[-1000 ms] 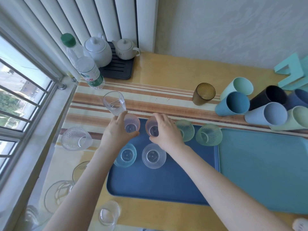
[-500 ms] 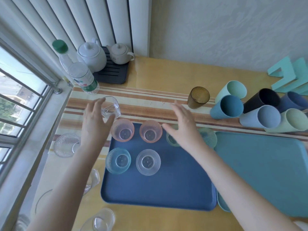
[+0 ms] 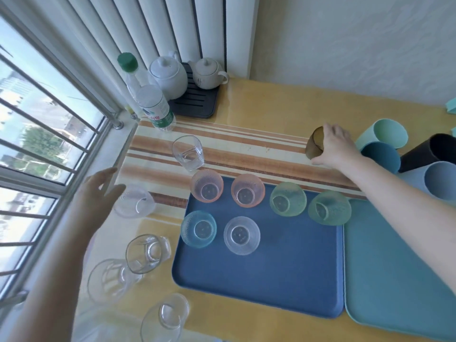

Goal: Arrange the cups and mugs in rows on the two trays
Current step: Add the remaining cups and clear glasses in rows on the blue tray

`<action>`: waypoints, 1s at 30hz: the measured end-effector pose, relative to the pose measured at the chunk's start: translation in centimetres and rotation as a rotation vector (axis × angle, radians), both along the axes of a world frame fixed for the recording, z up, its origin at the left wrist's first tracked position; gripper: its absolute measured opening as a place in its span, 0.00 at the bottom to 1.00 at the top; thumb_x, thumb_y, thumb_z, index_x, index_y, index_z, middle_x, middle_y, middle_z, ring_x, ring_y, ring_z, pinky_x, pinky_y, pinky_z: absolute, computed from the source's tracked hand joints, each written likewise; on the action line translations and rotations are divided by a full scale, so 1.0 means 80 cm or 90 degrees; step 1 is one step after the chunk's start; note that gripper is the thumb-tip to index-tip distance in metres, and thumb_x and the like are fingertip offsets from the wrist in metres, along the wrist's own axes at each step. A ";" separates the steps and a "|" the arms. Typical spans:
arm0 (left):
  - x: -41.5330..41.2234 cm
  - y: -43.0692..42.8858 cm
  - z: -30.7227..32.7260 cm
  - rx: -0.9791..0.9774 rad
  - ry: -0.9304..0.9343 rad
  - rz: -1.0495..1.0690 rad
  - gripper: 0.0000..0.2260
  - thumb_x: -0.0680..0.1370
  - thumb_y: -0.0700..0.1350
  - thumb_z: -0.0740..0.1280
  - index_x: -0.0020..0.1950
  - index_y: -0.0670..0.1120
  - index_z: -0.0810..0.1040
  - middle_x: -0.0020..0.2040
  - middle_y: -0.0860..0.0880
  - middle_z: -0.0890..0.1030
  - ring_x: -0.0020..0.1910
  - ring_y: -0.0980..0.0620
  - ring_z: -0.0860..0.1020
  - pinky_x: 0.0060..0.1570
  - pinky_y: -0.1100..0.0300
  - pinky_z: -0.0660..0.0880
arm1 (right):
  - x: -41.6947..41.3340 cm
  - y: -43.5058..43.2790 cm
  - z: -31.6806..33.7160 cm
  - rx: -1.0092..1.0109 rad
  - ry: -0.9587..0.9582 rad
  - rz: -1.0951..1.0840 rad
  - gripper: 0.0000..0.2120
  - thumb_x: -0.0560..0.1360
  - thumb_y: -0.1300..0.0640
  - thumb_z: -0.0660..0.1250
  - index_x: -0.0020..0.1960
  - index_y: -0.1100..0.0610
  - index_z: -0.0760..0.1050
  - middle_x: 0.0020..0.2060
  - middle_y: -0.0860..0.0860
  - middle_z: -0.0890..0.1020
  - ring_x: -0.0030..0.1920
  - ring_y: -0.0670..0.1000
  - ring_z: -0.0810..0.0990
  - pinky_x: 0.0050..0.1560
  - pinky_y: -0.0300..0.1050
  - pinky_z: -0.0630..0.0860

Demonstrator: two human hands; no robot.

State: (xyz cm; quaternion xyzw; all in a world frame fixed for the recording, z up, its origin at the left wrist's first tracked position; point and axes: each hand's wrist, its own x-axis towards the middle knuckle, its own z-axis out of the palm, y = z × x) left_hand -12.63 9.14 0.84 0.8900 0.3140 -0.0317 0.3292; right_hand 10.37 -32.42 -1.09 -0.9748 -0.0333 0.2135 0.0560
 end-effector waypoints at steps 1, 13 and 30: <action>-0.019 -0.001 0.000 -0.014 0.001 0.009 0.21 0.75 0.44 0.68 0.67 0.47 0.71 0.66 0.41 0.73 0.64 0.40 0.72 0.59 0.50 0.67 | 0.001 -0.001 -0.003 -0.005 -0.010 0.006 0.49 0.67 0.57 0.74 0.75 0.60 0.45 0.74 0.62 0.53 0.73 0.62 0.53 0.72 0.56 0.54; -0.074 0.001 -0.053 -0.112 0.024 0.096 0.46 0.65 0.46 0.78 0.75 0.50 0.54 0.72 0.45 0.63 0.68 0.47 0.67 0.66 0.43 0.67 | -0.007 -0.001 0.012 0.100 -0.136 0.003 0.40 0.66 0.59 0.75 0.71 0.60 0.57 0.66 0.62 0.61 0.65 0.65 0.65 0.66 0.60 0.66; -0.028 -0.149 0.080 -0.172 -0.205 -0.033 0.37 0.59 0.43 0.81 0.58 0.63 0.63 0.57 0.56 0.75 0.60 0.59 0.73 0.55 0.55 0.75 | -0.260 -0.072 0.087 0.362 -0.156 -0.101 0.38 0.62 0.62 0.78 0.68 0.50 0.65 0.58 0.44 0.66 0.56 0.37 0.67 0.56 0.39 0.64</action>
